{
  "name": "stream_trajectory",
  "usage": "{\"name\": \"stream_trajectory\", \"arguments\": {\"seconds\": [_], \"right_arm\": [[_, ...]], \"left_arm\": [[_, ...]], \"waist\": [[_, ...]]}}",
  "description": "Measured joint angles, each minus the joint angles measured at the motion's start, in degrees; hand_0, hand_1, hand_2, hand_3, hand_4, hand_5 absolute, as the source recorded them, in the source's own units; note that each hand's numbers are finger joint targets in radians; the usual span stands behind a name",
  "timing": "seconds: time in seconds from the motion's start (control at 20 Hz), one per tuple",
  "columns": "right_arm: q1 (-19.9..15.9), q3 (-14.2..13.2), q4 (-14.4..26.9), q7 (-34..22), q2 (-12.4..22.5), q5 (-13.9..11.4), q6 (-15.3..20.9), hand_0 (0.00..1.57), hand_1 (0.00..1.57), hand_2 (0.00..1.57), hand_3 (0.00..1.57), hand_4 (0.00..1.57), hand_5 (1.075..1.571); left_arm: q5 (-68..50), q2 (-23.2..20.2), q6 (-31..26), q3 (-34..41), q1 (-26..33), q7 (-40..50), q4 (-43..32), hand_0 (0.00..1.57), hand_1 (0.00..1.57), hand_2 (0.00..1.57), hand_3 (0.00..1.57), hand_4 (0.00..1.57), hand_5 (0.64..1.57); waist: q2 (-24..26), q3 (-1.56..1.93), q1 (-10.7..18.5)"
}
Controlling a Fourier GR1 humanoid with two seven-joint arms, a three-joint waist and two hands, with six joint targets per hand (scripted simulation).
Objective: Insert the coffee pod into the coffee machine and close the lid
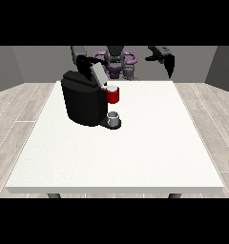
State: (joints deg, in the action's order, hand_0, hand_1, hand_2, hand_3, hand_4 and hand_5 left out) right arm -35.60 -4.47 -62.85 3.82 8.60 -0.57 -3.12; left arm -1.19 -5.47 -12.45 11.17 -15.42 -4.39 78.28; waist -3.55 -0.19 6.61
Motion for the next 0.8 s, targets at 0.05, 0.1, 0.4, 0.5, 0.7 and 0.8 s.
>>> {"name": "stream_trajectory", "arguments": {"seconds": [0.05, 0.1, 0.4, 0.5, 0.7, 0.8], "right_arm": [[-0.19, 0.0, 0.36, 0.18, 0.03, 0.09, -0.47, 0.0, 0.0, 0.0, 0.0, 0.0, 1.571], [-0.26, 0.21, 0.64, 0.59, -0.13, -0.33, -0.31, 0.0, 0.0, 0.0, 0.0, 0.0, 1.571], [-2.19, -0.04, 2.28, 1.05, -0.75, -0.86, 0.49, 0.0, 0.0, 0.0, 0.0, 0.0, 1.571], [-2.6, 0.44, 3.12, 1.08, -1.42, -1.44, 0.94, 0.0, 0.0, 0.0, 0.0, 0.18, 1.571], [-4.65, 1.34, 4.01, 0.01, -1.8, -2.3, 0.37, 0.0, 0.0, 0.0, 0.0, 0.14, 1.571], [-5.62, 2.07, 4.13, -0.6, -1.81, -3.06, -0.01, 0.0, 0.0, 0.0, 0.0, 0.06, 1.571]], "left_arm": [[0.46, 0.35, 0.66, -0.46, 0.23, -0.2, 0.09, 0.0, 0.0, 0.0, 0.0, 0.0, 1.571], [0.47, 0.24, 0.7, -0.63, 0.27, -0.19, 0.12, 0.0, 0.0, 0.0, 0.0, 0.0, 1.571], [-0.16, -0.47, 0.72, -0.9, 0.78, 0.53, 0.58, 0.0, 0.0, 0.0, 0.0, 0.0, 1.571], [-0.83, -0.64, 0.96, -0.69, 0.24, 1.63, 0.87, 0.0, 0.0, 0.0, 0.0, 0.13, 1.571], [-0.41, -0.49, 1.69, -0.97, 0.76, 0.11, -0.2, 0.0, 0.0, 0.0, 0.0, 0.17, 1.571], [-0.31, -0.88, 1.86, -0.8, 0.86, -0.22, -0.76, 0.0, 0.0, 0.0, 0.0, 0.16, 1.571]], "waist": [[0.08, 0.01, -0.13], [0.14, 0.0, -0.19], [0.22, 0.08, 0.28], [0.17, 0.12, 0.5], [-0.33, 0.15, 0.48], [-0.24, 0.15, 0.45]]}}
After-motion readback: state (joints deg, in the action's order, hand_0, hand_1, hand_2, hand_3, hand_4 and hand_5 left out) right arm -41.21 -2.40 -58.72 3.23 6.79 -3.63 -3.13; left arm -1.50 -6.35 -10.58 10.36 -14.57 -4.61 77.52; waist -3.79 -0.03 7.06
